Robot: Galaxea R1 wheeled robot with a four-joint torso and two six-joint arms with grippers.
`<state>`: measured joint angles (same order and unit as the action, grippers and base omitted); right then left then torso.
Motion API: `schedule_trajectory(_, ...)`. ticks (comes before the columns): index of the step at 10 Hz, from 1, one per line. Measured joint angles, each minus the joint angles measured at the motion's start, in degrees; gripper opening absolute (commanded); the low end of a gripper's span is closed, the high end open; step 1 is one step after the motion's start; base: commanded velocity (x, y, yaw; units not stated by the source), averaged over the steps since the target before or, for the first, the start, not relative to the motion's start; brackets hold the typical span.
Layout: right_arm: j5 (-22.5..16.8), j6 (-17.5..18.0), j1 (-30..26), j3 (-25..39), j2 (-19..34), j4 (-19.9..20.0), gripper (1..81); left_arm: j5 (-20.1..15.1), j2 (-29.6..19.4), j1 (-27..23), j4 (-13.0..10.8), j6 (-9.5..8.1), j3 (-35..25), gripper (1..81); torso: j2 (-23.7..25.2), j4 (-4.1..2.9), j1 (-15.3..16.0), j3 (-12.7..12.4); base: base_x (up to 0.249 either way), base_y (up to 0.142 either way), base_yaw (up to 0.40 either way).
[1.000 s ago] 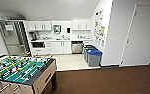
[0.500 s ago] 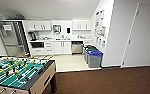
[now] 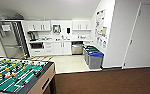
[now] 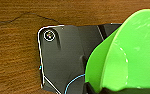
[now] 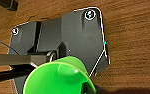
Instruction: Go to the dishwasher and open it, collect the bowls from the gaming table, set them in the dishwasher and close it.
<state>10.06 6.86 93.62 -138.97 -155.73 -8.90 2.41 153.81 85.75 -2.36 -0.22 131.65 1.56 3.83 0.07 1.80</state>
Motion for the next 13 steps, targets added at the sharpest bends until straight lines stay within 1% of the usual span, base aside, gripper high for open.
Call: schedule_trajectory(13,0.0,0.0,0.0,-0.1,-0.1,0.0,1.0,0.0,0.2,0.0,0.0,0.0,0.0,1.0,0.0,0.0,0.0,0.0,0.143,0.0,0.0)
